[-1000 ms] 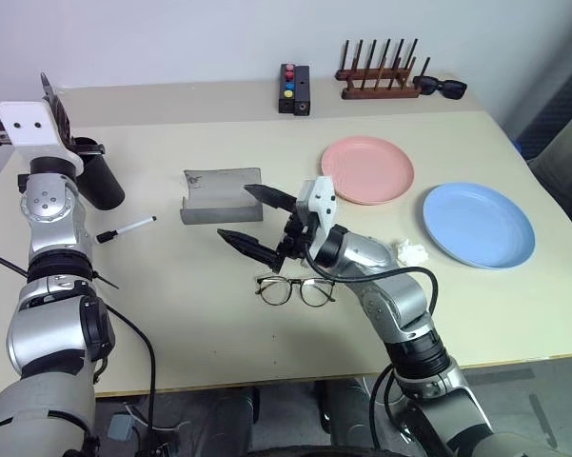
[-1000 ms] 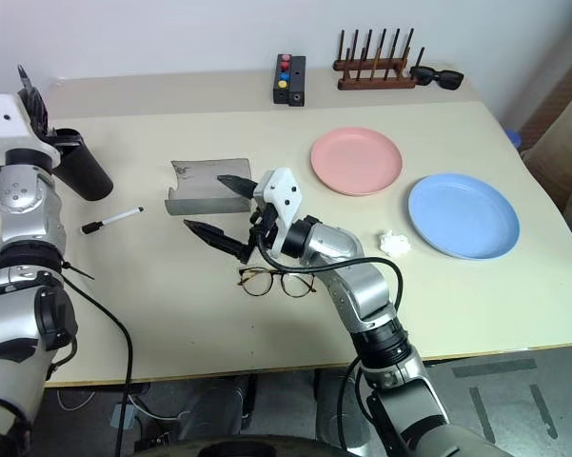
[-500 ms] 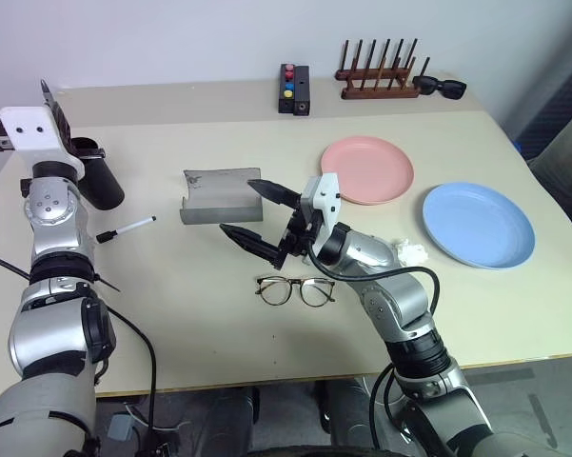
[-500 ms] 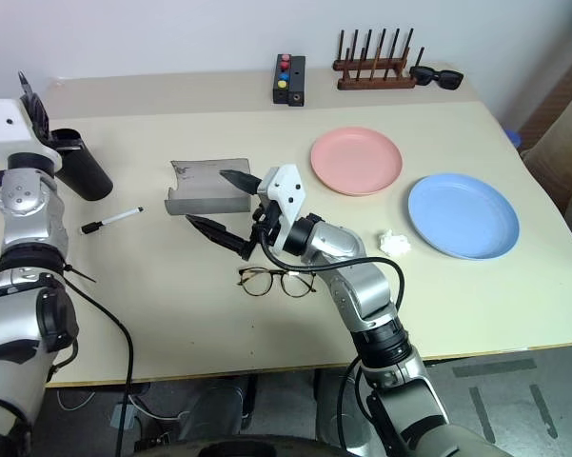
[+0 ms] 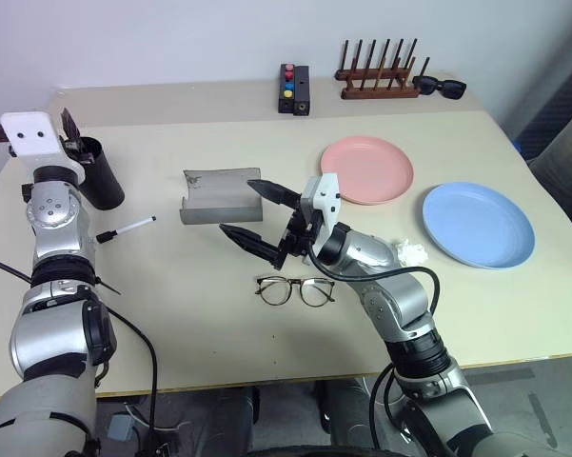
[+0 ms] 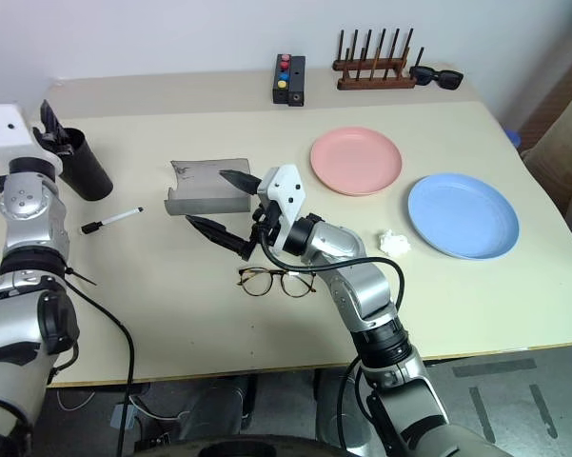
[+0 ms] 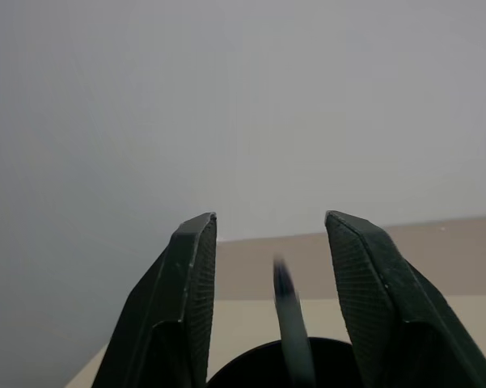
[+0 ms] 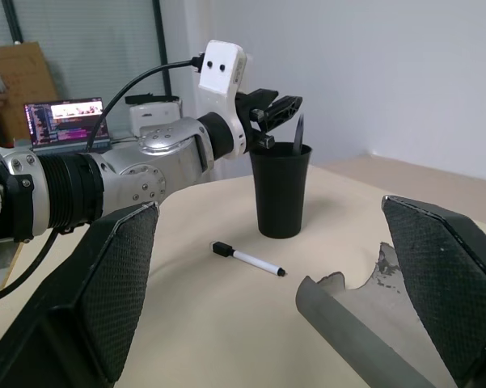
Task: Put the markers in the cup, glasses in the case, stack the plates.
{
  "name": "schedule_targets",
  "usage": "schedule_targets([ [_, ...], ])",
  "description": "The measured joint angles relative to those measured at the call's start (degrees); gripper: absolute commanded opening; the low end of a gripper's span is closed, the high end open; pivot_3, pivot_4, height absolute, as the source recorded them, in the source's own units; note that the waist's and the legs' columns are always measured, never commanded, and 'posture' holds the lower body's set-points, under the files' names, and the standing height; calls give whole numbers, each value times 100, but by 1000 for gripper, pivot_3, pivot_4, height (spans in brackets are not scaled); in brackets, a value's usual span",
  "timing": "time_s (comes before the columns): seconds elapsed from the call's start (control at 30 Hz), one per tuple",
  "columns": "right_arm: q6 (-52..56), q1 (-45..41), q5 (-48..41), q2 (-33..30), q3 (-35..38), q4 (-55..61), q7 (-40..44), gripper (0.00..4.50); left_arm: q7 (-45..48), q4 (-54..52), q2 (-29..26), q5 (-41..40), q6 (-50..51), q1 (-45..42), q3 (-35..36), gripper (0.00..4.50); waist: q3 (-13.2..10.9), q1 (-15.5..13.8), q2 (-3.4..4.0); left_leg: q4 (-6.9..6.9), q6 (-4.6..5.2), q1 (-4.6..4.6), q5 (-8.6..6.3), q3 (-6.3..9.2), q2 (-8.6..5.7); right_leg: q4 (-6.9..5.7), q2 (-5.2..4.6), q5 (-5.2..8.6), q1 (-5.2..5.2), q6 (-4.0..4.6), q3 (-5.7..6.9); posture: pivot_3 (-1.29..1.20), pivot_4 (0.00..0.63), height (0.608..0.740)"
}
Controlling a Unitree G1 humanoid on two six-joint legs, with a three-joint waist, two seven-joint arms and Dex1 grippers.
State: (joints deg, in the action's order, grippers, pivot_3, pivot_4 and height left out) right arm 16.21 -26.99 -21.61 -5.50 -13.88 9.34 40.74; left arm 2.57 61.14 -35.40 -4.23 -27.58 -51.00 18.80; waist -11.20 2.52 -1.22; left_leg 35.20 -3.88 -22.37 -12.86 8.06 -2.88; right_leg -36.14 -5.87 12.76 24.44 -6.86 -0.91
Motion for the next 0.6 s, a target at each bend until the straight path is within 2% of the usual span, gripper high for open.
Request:
schedule_targets([
  [0.3,0,0,-2,0,0,0,6,4500,166,-125,5,-29,9,72,1,2190,0,-1,0,0,0,0,0,0,0,0,0,0,0,0,0,0,150,739],
  [0.37,0,0,-2,-1,3,-1,5,4500,700,-410,4,-187,145,121,-26,2190,0,1,0,0,0,0,0,0,0,0,0,0,0,0,0,0,150,739],
  [0.43,1,-1,-2,-2,10,-2,4,4500,1612,-949,-20,-486,487,200,-131,2190,0,-3,0,1,0,-2,0,0,0,0,0,0,0,0,0,0,150,739],
  [0.53,4,-6,-1,-3,10,-2,4,4500,2945,-1818,-295,-796,1392,480,-463,2190,0,22,1,0,0,0,0,-3,0,-1,0,0,0,1,-4,0,150,739],
  [0.6,4,-6,-1,-6,31,-3,2,4500,3478,-2152,-486,-829,1973,679,-673,2190,-1,60,3,-2,0,4,0,-2,4,-4,5,0,0,2,-5,0,150,739],
])
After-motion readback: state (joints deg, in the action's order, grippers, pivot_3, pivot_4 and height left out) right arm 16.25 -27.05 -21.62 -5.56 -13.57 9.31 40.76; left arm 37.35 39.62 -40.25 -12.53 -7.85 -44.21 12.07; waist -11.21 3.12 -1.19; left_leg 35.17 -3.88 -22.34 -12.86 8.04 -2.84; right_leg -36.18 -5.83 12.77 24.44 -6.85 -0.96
